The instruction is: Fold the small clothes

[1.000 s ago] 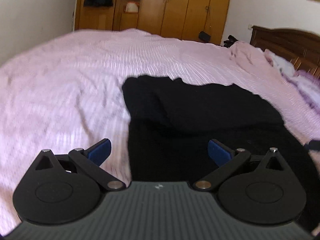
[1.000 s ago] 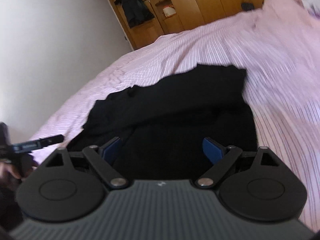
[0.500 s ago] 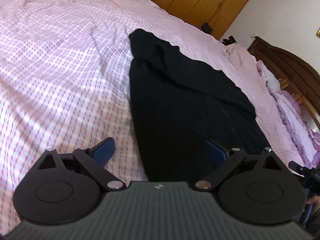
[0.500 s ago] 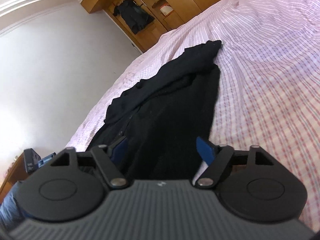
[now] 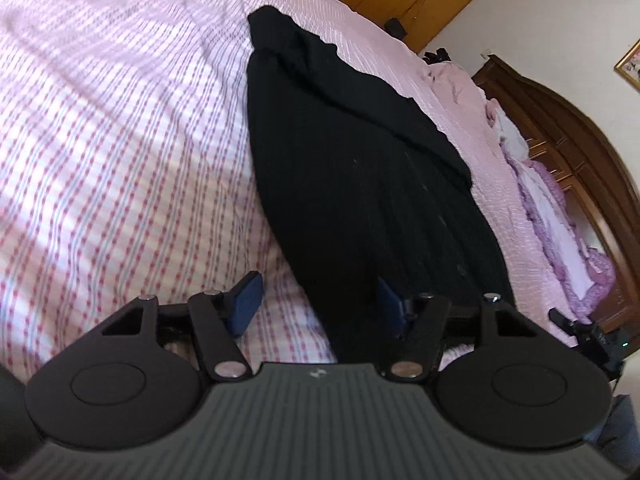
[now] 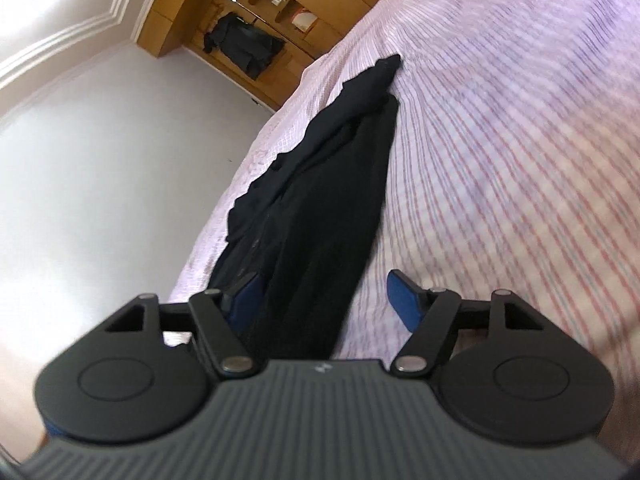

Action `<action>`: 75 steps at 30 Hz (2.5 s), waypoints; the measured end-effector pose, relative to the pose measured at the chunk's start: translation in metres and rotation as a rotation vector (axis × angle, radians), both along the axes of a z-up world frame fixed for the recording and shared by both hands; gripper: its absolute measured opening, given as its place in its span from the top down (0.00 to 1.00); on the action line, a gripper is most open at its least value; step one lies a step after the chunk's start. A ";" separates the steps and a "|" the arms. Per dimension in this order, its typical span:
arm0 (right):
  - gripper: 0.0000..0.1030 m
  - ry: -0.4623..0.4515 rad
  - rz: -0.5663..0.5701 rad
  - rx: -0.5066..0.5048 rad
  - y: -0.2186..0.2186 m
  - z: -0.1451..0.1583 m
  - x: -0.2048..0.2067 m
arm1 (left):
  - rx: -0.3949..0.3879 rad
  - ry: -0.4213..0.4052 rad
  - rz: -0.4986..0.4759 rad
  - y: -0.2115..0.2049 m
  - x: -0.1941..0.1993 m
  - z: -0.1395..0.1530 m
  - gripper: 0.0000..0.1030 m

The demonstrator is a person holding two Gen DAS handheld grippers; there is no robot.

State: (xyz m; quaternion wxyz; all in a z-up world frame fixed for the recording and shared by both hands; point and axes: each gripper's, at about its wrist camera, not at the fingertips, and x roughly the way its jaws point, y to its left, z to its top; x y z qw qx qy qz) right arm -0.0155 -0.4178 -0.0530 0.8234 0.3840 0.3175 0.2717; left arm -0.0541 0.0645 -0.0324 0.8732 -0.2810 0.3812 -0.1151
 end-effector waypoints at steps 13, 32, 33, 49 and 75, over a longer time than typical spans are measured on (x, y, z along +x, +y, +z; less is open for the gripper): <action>0.30 -0.006 0.033 0.107 0.025 -0.010 0.076 | -0.139 -0.043 0.022 0.012 0.083 -0.011 0.32; 0.32 0.001 0.117 0.162 0.040 -0.014 0.005 | -0.222 -0.050 -0.022 -0.012 0.001 -0.017 0.23; 0.32 0.003 0.116 0.173 0.039 -0.015 0.004 | -0.223 -0.052 -0.018 -0.013 0.001 -0.017 0.24; 0.90 0.094 0.048 0.182 0.025 -0.033 0.001 | -0.179 -0.023 0.027 -0.005 -0.003 -0.026 0.74; 0.90 -0.025 0.031 0.081 0.067 -0.001 -0.001 | 0.111 -0.101 0.027 -0.047 -0.001 0.012 0.92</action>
